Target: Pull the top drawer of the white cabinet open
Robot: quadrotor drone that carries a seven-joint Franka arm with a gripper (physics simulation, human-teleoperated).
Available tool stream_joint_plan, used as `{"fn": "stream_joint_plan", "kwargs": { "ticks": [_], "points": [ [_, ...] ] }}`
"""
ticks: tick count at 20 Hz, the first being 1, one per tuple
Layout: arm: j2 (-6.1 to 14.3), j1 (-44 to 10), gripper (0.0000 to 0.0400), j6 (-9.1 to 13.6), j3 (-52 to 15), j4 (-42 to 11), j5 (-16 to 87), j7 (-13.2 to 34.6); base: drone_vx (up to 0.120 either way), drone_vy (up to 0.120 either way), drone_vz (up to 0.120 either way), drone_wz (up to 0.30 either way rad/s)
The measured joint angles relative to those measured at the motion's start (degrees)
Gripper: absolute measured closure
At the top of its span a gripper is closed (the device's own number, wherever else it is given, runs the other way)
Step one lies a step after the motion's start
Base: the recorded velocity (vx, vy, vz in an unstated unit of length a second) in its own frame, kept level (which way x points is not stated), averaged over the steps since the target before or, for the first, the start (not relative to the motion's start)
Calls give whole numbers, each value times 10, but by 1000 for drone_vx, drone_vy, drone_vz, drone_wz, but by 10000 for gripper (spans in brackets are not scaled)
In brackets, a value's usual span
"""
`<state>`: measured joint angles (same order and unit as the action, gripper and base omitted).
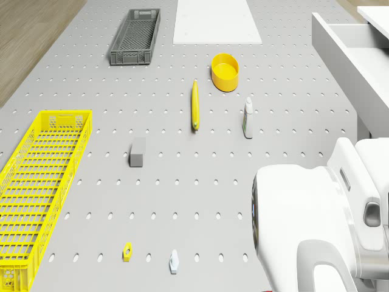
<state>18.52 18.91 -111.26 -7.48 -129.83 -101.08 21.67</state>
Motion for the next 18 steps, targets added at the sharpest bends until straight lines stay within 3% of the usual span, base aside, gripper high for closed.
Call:
{"fn": "stream_joint_plan", "kwargs": {
  "ticks": [16, 18],
  "points": [
    [1, 2, 95, 1, 3, -2, -2, -1, 0, 120, 0, 0],
    [1, 2, 95, 1, 3, -2, -2, -1, 0, 40, 0, 0]
  ]
}}
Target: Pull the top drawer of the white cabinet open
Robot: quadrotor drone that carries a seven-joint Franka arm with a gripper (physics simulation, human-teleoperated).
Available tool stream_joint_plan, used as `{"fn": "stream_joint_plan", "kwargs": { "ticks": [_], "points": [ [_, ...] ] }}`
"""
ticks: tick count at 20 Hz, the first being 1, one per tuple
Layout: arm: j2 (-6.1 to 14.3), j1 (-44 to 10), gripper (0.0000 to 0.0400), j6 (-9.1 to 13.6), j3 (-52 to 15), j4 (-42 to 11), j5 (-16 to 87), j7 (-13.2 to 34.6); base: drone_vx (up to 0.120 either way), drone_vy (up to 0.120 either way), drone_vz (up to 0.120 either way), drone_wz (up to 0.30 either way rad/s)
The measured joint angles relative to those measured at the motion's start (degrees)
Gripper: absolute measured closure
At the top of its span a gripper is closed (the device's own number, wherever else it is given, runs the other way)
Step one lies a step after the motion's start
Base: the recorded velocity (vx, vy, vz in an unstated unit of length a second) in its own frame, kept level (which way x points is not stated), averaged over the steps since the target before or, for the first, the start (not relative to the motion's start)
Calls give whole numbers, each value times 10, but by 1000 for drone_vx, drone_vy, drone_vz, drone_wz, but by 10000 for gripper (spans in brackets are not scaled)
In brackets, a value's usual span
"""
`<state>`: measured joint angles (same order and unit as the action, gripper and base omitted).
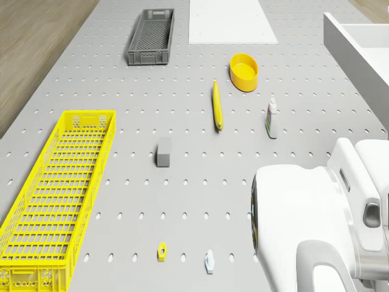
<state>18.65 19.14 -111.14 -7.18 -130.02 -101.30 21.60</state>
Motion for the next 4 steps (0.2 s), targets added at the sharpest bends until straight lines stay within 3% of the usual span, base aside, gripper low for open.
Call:
{"fn": "stream_joint_plan", "kwargs": {
  "ticks": [4],
  "points": [
    [0, 0, 95, 0, 0, 0, 0, 0, 0, 0, 0, 0]
  ]
}}
